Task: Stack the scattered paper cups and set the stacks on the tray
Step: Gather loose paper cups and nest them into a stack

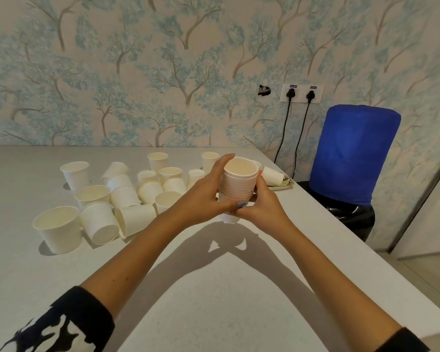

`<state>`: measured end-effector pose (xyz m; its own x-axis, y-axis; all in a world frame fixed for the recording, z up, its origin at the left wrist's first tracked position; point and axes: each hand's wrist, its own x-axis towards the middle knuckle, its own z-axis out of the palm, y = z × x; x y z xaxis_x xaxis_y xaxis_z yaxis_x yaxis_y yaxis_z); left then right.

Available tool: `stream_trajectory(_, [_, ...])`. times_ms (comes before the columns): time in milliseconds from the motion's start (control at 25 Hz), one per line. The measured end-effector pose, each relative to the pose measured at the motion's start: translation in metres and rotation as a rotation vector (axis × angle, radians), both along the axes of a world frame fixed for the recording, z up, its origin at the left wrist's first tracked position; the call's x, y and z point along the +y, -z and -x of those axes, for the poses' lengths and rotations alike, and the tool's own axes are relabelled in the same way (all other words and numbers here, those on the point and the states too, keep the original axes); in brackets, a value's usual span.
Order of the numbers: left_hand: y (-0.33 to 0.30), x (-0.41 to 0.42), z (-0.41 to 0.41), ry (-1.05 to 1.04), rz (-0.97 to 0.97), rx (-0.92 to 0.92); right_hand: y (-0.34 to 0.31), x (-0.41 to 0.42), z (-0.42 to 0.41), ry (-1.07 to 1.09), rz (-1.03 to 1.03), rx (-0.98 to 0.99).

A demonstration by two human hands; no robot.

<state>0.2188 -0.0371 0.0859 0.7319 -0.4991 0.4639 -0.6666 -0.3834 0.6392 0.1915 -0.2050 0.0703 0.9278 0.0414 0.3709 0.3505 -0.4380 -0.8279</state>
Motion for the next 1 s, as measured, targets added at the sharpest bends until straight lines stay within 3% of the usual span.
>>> stream_trajectory(320, [-0.017, -0.069, -0.040, -0.118, 0.109, -0.075, -0.029, -0.092, -0.062, -0.125, 0.114, 0.055])
stream_trajectory(520, [-0.026, -0.085, -0.059, -0.231, 0.209, -0.091, -0.027, -0.158, -0.133, 0.046, 0.250, 0.104])
stream_trajectory(840, [-0.015, -0.093, -0.068, -0.295, 0.203, -0.069, 0.016, -0.187, -0.228, 0.021, 0.740, 0.148])
stream_trajectory(1000, [-0.012, -0.090, -0.074, -0.309, 0.196, -0.033, 0.034, -0.181, -0.242, 0.008, 0.852, 0.138])
